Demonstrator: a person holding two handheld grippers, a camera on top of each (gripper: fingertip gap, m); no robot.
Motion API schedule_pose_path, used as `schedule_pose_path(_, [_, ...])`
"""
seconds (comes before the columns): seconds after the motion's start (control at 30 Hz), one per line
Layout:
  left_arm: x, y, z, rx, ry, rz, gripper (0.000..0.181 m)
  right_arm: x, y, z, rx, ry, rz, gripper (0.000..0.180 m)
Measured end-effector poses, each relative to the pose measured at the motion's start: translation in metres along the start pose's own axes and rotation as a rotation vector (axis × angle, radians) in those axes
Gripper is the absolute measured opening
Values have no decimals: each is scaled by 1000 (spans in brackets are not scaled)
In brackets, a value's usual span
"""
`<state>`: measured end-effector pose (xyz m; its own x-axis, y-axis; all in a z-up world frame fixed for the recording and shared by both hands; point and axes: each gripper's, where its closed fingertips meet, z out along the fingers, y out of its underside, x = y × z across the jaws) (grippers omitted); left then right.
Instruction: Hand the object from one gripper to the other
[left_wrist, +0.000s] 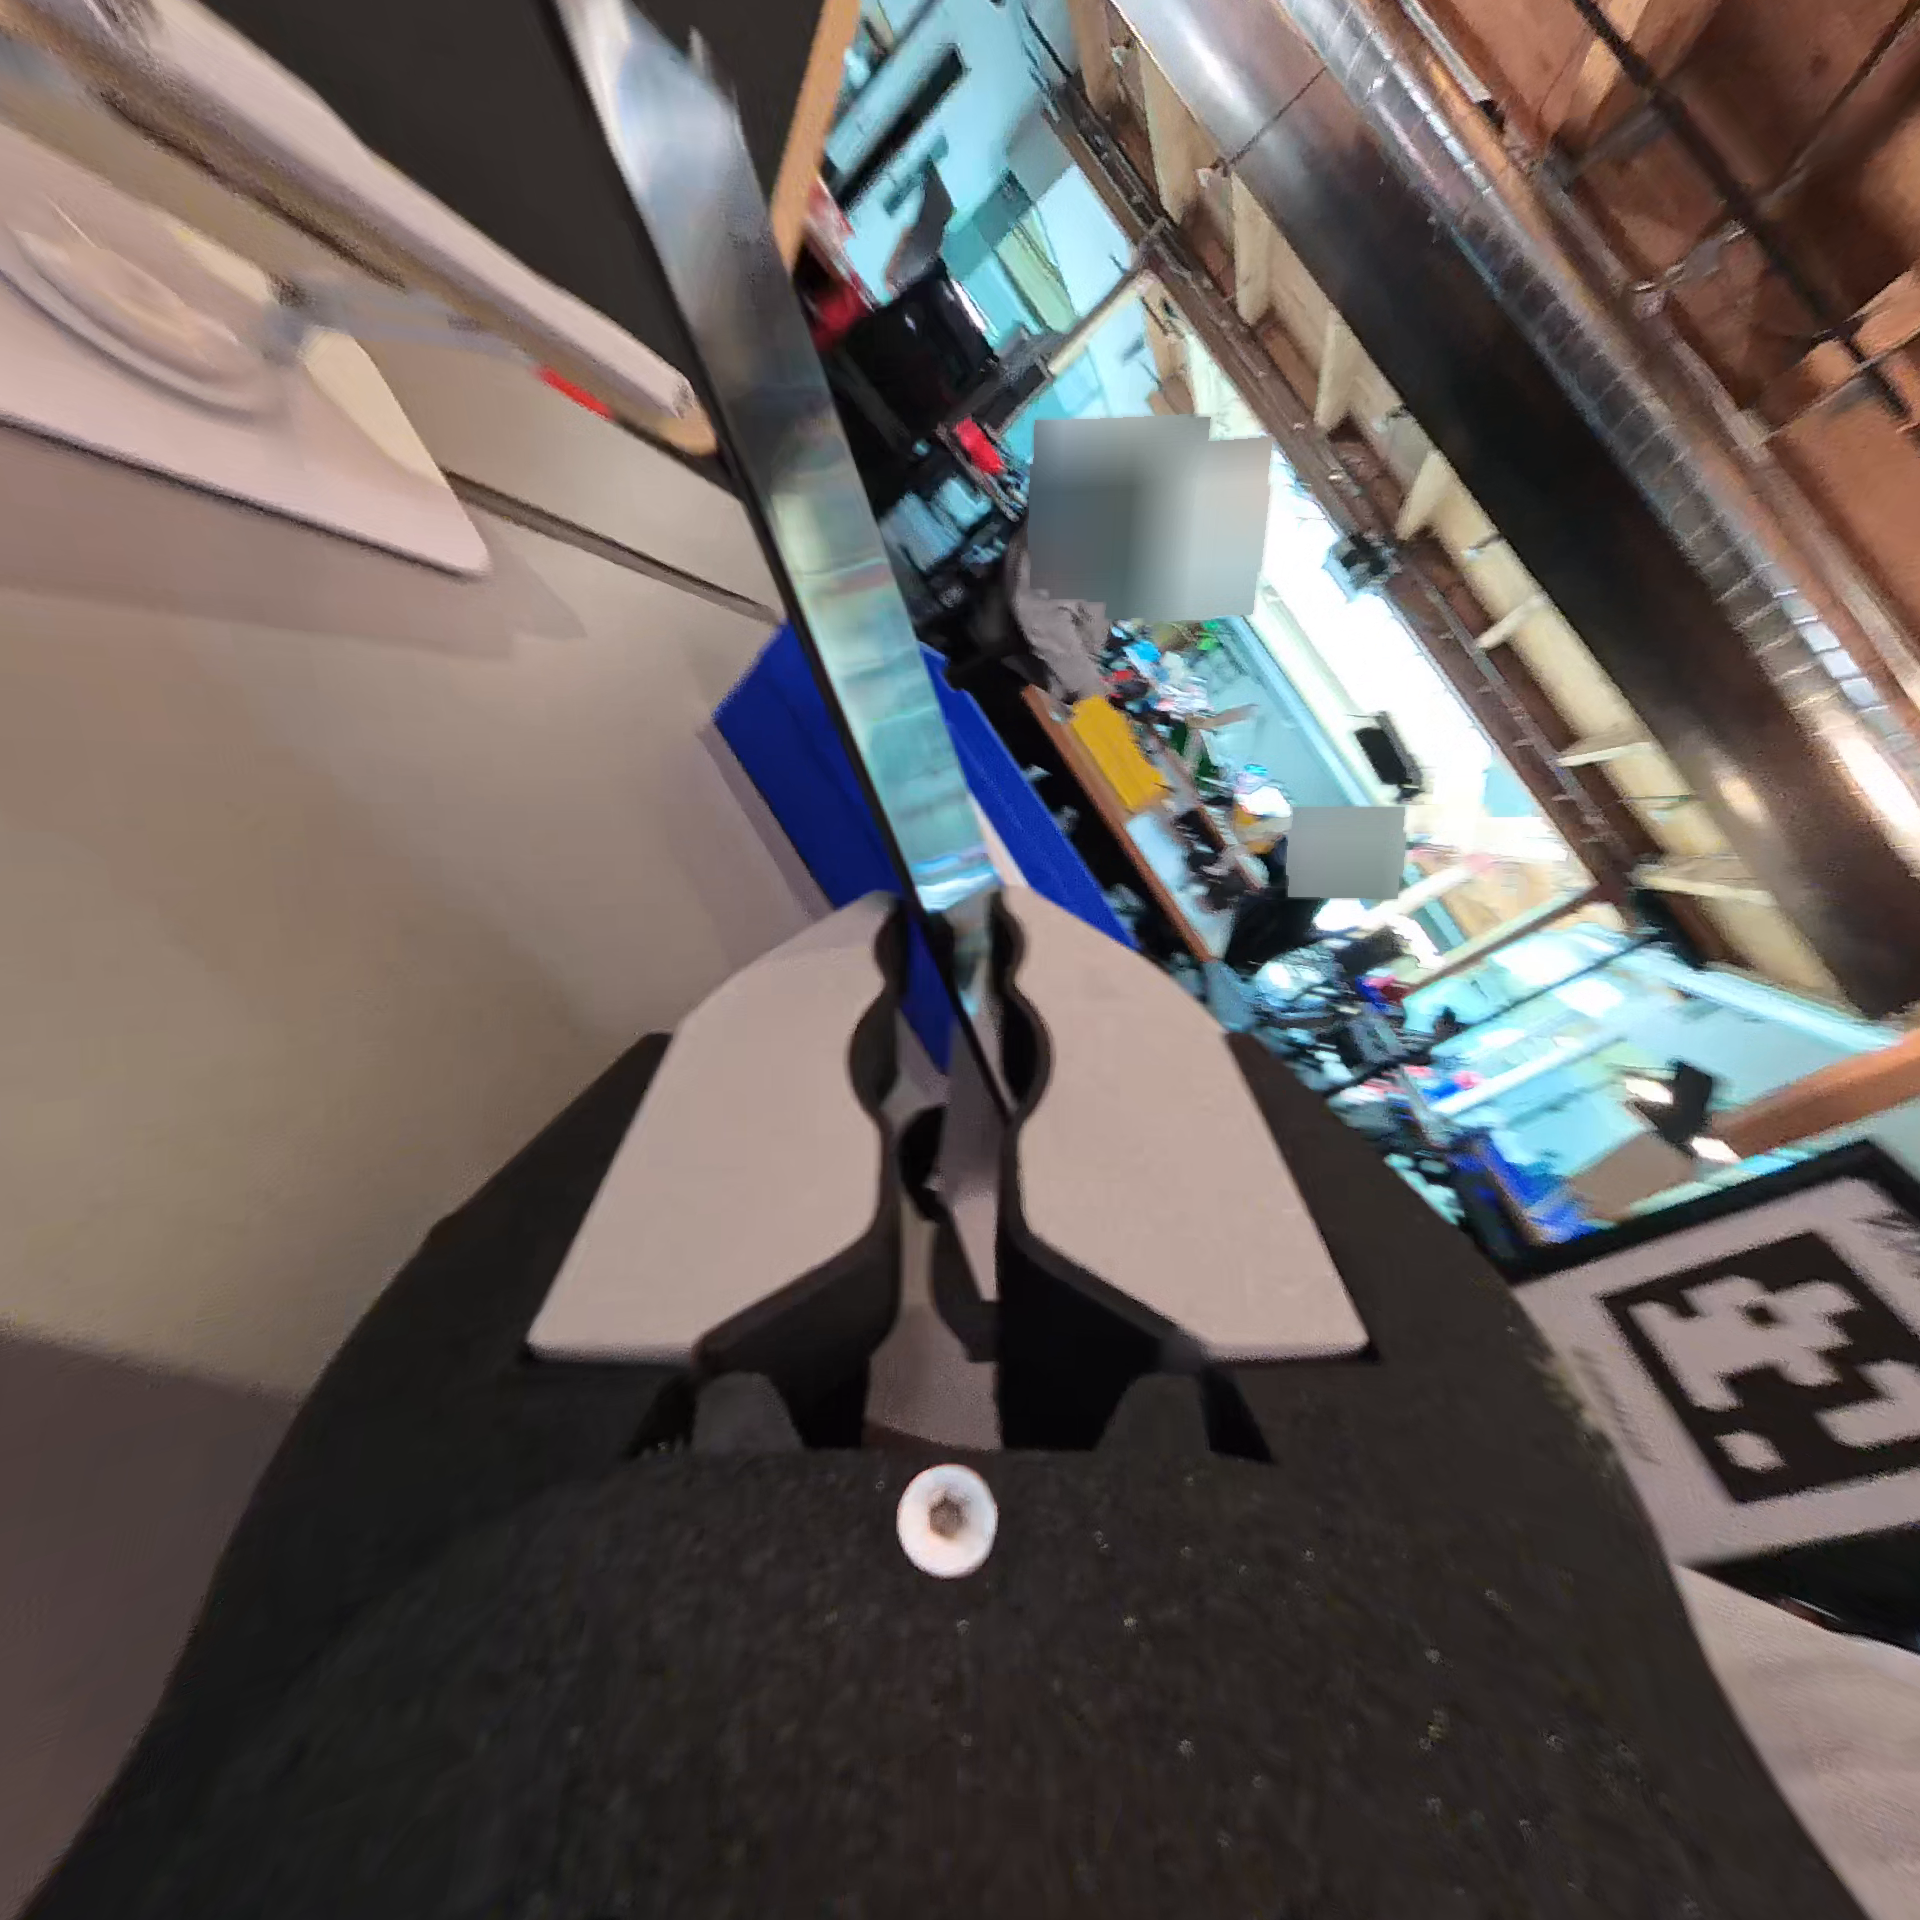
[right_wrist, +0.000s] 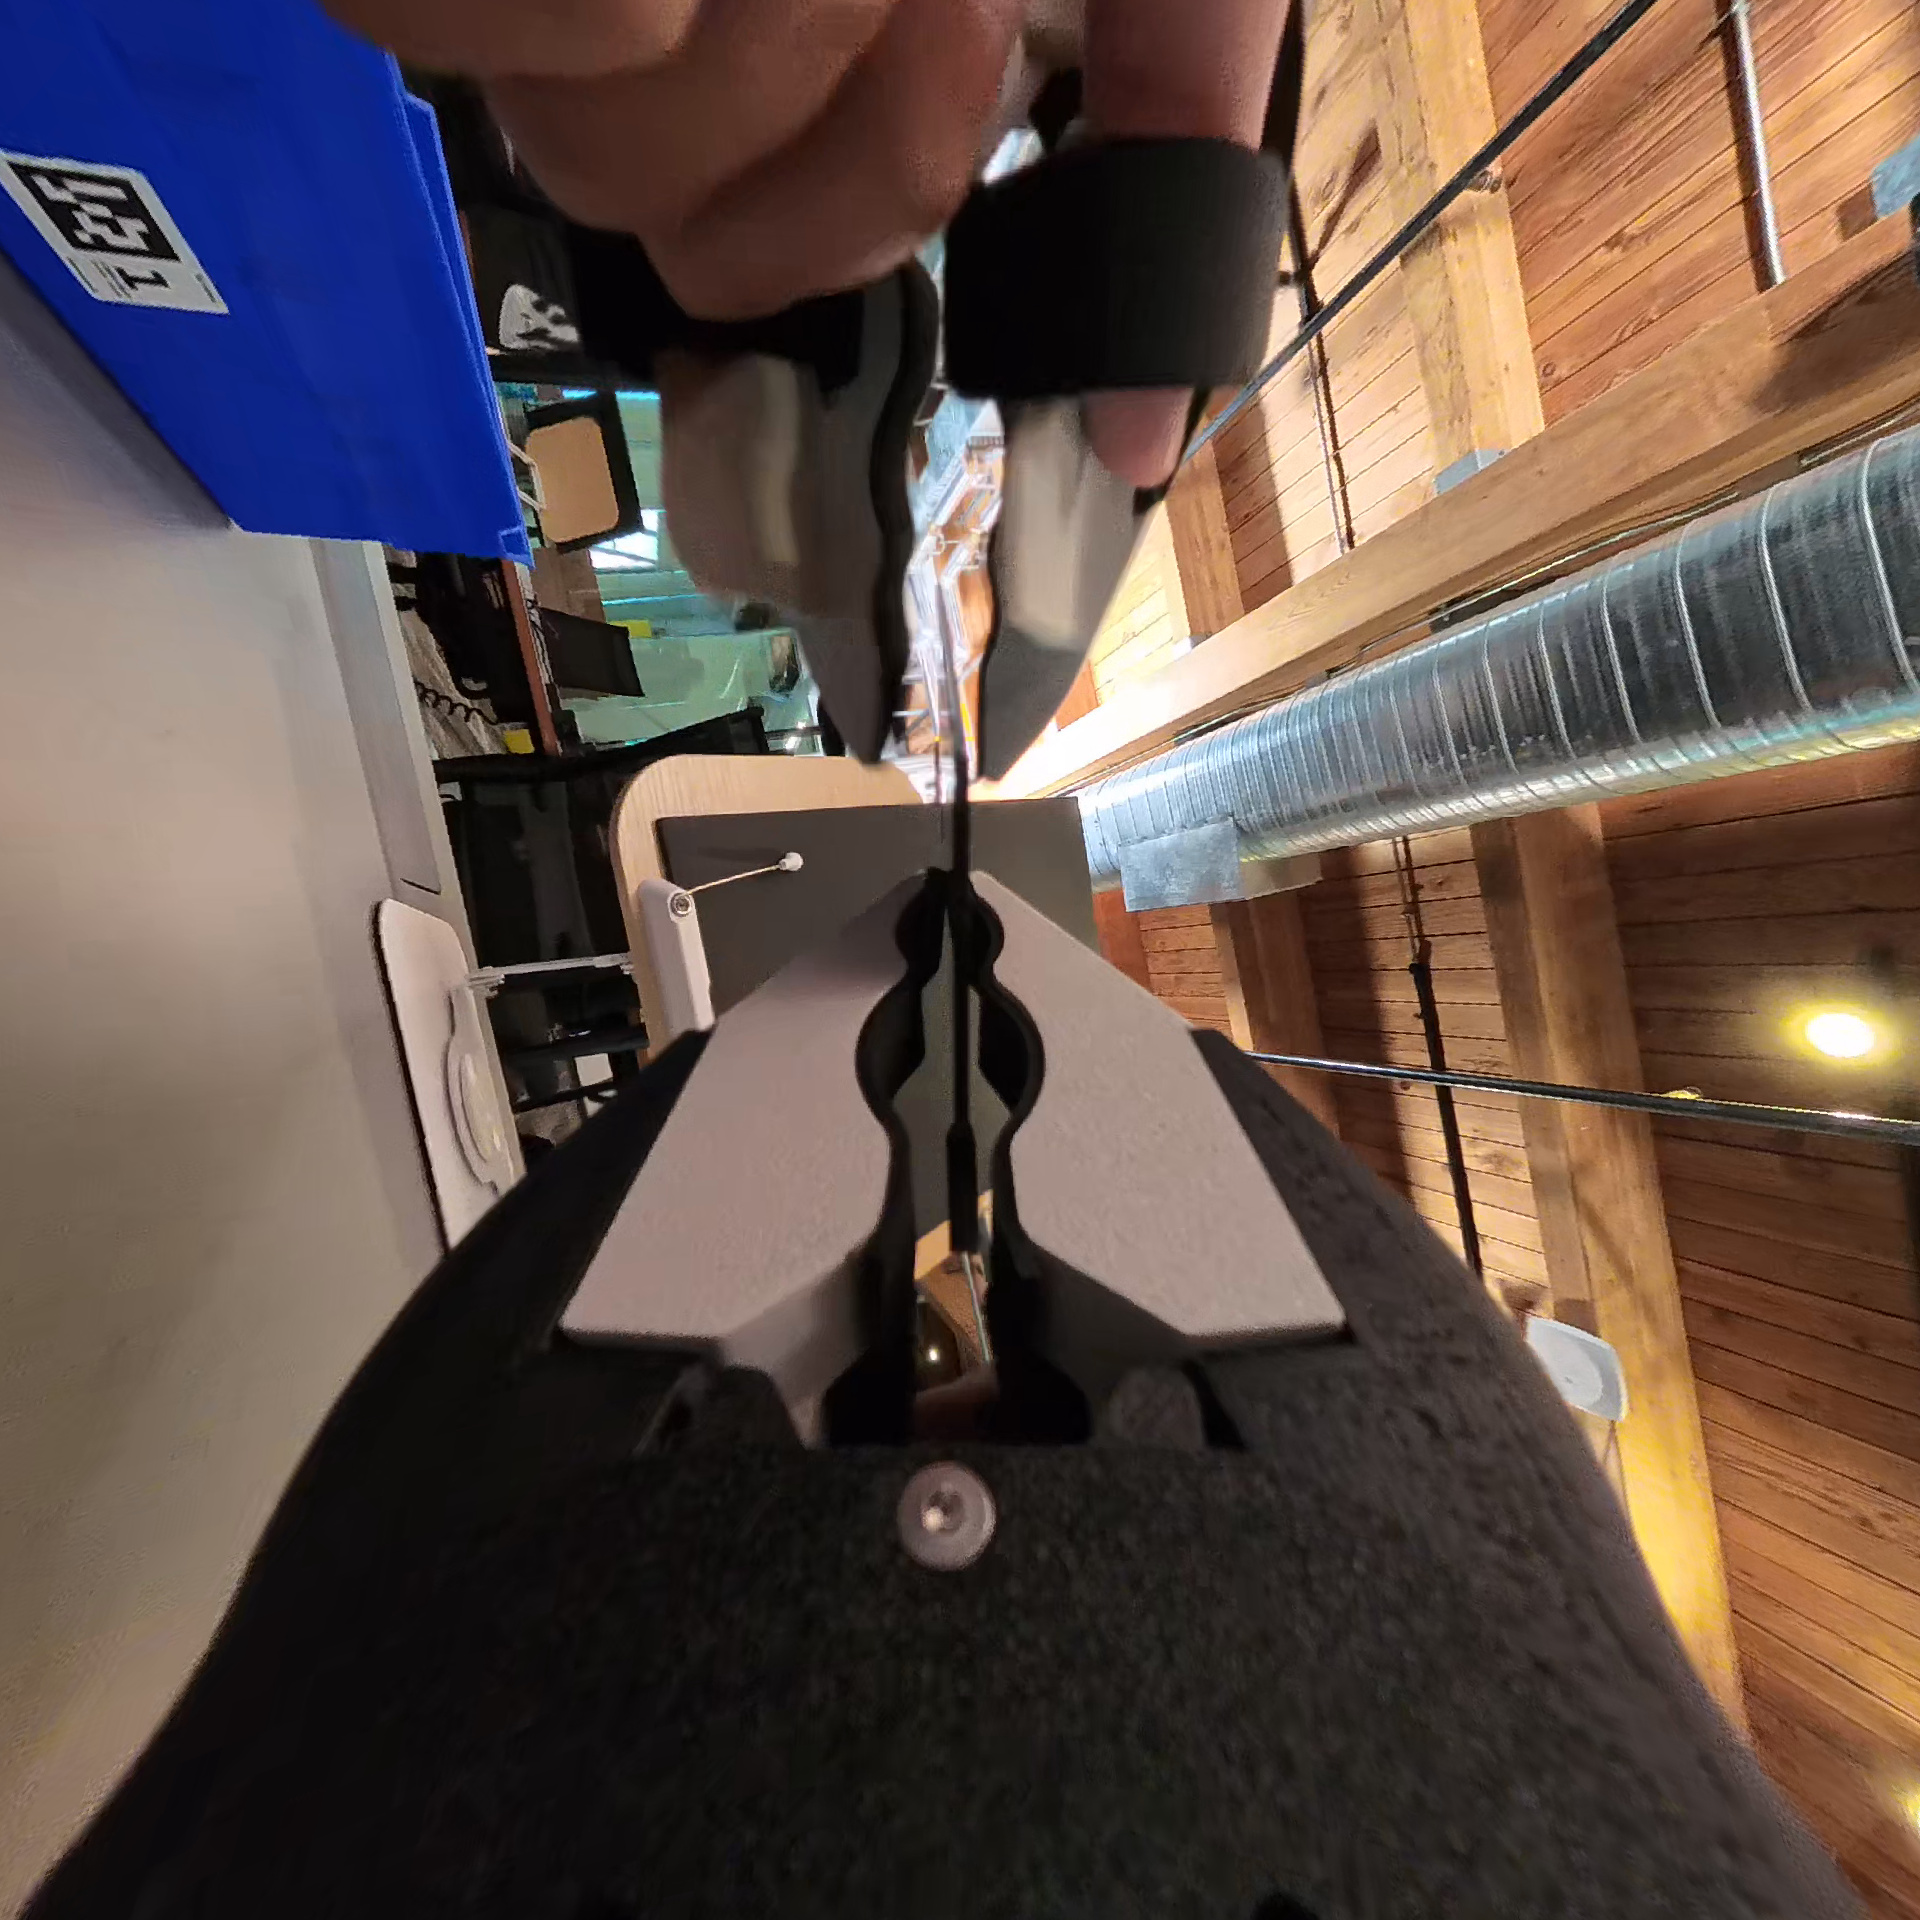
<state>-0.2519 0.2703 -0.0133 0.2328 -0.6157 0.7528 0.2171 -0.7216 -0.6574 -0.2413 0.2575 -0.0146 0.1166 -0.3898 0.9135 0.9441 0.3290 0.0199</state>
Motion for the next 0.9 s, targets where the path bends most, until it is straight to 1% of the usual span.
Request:
schedule_pose_path(0.03, [-6, -7, -4, 20, -55, 52, 28, 1, 2, 0, -3, 5, -9, 2])
schedule_pose_path(0.1, [-15, -24, -15, 43, -155, 185, 44, 2, 9, -1, 5, 6, -26, 2])
schedule_pose_path(0.13, [-15, -33, -21, 47, -188, 269, 52, 3, 12, -3, 23, -2, -2, 2])
schedule_pose_path(0.17, [-12, -41, -26, 36, -206, 367, 58, 4, 15, -5, 46, -23, 60, 2])
schedule_pose_path(0.23, [-5, -44, -34, -41, -206, 568, 59, 13, 26, -9, 67, -44, 212, 1])
schedule_pose_path(0.27, [-3, -43, -38, -86, -200, 648, 64, 22, 34, -11, 68, -25, 287, 1])
schedule_pose_path(0.3, [-1, -39, -42, -132, -184, 710, 73, 32, 38, -13, 89, -8, 348, 1])
schedule_pose_path(0.33, [1, -34, -45, -176, -157, 754, 75, 38, 40, -15, 109, 4, 352, 1])
schedule_pose_path(0.37, [3, -31, -49, -196, -130, 765, 71, 42, 40, -18, 130, 24, 289, 1])
schedule_pose_path(0.43, [14, -28, -53, -200, -36, 664, 76, 44, 32, -25, 172, 83, 123, 1])
schedule_pose_path(0.53, [31, -35, -56, -178, 97, 368, 74, 33, 20, -29, 199, 101, -16, 1])
schedule_pose_path(0.6, [34, -39, -57, -168, 147, 247, 71, 31, 8, -30, 229, 130, -107, 2])
schedule_pose_path(0.67, [32, -38, -56, -174, 148, 205, 69, 29, -5, -32, 269, 143, -162, 2])
schedule_pose_path(0.77, [26, -37, -55, -185, 117, 196, 66, 23, -27, -41, 362, 154, -229, 2])
schedule_pose_path(0.8, [27, -35, -55, -195, 126, 183, 61, 21, -31, -43, 381, 150, -241, 2])
schedule_pose_path(0.83, [27, -32, -56, -218, 137, 167, 47, 19, -33, -44, 389, 145, -246, 2])
schedule_pose_path(0.9, [26, -26, -60, -274, 160, 126, 4, 20, -36, -46, 407, 162, -237, 2])
